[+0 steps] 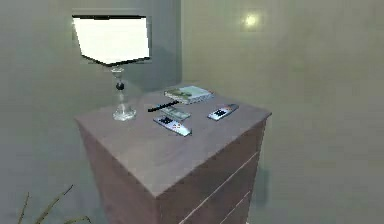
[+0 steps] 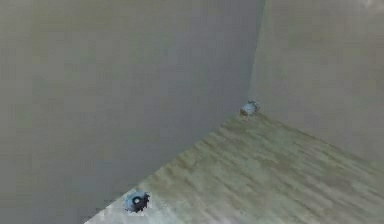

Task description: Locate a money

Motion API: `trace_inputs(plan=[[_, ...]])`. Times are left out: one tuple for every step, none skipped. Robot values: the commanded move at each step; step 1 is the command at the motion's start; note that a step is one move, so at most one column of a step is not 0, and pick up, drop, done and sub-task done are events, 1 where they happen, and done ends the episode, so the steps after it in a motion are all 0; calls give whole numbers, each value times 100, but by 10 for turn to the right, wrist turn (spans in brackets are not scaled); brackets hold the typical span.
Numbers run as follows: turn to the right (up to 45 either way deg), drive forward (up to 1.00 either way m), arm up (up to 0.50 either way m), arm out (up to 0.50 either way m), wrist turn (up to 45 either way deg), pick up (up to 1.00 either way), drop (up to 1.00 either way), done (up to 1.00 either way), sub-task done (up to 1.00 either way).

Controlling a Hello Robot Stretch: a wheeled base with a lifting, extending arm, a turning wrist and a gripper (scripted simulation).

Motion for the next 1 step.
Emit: trace_inputs(plan=[[0,0,0,0,0,0,0,100,0]])
